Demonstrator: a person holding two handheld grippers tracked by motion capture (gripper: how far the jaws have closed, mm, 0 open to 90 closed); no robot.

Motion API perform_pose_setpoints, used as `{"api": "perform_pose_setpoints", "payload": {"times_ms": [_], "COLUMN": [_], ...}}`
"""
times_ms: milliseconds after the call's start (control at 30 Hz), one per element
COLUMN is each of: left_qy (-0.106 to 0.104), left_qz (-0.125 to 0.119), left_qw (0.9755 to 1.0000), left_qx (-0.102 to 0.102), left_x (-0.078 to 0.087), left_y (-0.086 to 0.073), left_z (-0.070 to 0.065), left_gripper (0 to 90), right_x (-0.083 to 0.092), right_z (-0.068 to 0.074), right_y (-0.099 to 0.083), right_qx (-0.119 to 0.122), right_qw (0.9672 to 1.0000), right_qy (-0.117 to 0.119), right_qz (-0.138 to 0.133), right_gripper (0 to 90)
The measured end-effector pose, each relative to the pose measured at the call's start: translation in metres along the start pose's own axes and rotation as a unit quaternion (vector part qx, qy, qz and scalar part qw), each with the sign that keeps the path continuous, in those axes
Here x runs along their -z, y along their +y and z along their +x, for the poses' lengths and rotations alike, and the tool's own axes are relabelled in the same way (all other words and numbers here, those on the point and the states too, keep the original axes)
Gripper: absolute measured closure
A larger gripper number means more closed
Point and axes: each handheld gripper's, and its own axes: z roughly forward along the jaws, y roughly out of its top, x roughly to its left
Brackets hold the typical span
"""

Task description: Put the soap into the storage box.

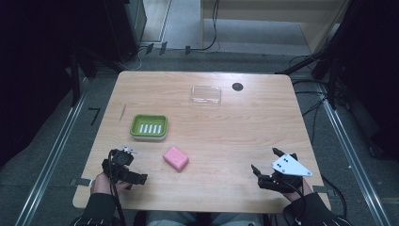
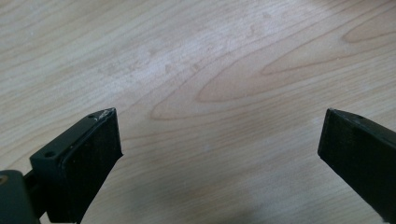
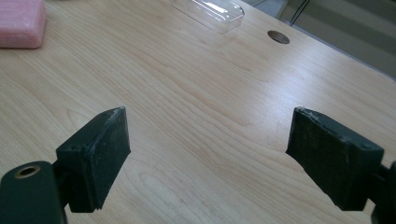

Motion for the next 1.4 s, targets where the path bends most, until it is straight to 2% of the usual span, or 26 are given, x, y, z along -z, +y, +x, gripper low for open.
{"api": "perform_pose_setpoints", "payload": {"times_ms": [167, 200, 267, 600, 933, 967, 1167, 1200, 1400], "left_qy": [0.004, 0.006, 0.008, 0.002, -0.017, -0.018, -0.026, -0.028, -0.033], "left_qz": [0.024, 0.037, 0.046, 0.049, 0.057, 0.058, 0.062, 0.065, 0.061], "left_qw": [0.9997, 0.9993, 0.9989, 0.9986, 0.9973, 0.9968, 0.9955, 0.9947, 0.9938], "left_qx": [0.001, -0.005, -0.011, -0.021, -0.043, -0.052, -0.068, -0.075, -0.087], "left_x": [0.000, 0.000, 0.000, 0.004, 0.004, 0.005, 0.004, 0.003, 0.004], "left_y": [0.002, 0.003, 0.005, 0.013, 0.024, 0.026, 0.030, 0.032, 0.037], "left_z": [-0.002, -0.004, -0.006, -0.010, -0.019, -0.021, -0.026, -0.028, -0.034], "left_gripper": [0.0, 0.0, 0.0, 0.0, 0.0, 0.0, 0.0, 0.0, 0.0], "right_x": [0.000, 0.001, 0.002, 0.002, 0.003, 0.003, 0.003, 0.003, 0.003], "right_z": [0.000, 0.000, 0.000, 0.000, 0.000, 0.000, 0.000, 0.000, 0.000], "right_y": [0.000, -0.001, -0.001, -0.002, -0.002, -0.003, -0.003, -0.003, -0.003], "right_qx": [-0.003, -0.003, -0.002, -0.003, -0.003, -0.003, -0.003, -0.003, -0.003], "right_qw": [1.0000, 1.0000, 1.0000, 1.0000, 1.0000, 1.0000, 1.0000, 1.0000, 1.0000], "right_qy": [-0.001, -0.001, -0.001, -0.003, -0.004, -0.003, -0.003, -0.003, -0.004], "right_qz": [0.002, 0.003, 0.005, 0.006, 0.007, 0.008, 0.008, 0.008, 0.008], "right_gripper": [13.5, 13.5, 13.5, 13.5, 13.5, 13.5, 13.5, 13.5, 13.5]}}
